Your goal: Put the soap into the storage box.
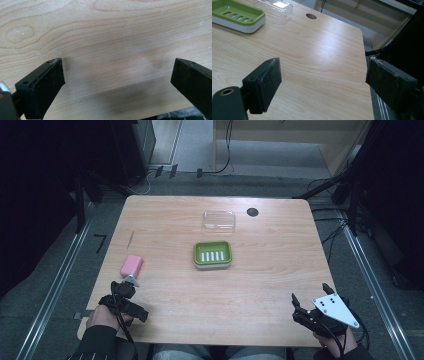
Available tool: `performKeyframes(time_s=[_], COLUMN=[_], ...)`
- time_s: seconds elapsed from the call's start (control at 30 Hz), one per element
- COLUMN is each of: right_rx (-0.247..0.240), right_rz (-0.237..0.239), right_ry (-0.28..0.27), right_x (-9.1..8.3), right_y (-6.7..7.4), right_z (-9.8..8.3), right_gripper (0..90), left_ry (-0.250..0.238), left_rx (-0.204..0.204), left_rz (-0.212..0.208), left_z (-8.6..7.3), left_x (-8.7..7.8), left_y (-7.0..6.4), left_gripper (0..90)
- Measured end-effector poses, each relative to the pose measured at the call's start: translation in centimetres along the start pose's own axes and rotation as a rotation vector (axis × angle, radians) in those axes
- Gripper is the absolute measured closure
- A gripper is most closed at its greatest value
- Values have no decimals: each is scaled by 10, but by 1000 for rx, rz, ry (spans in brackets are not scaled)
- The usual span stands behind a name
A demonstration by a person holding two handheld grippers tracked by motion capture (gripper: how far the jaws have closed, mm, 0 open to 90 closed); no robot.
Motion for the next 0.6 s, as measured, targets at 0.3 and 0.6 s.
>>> performKeyframes(time_s=[0.3,0.6], right_rx=[5,3], right_rz=[-2,1], right_ry=[0,1], right_x=[0,1], right_y=[0,1], right_z=[0,1], right_gripper=[139,139], left_ry=[-11,1], left_rx=[22,34], left_rz=[-3,-7], left_z=[2,5], left_x=[2,3], left_y=[-1,0], left_gripper=[0,0])
Point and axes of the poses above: each handheld gripper's, and its own axes: x roughly forward along the jaws, z roughly out of its top, y roughly to its left, the point moved 3 cm from there along x, roughly forward along the jaws
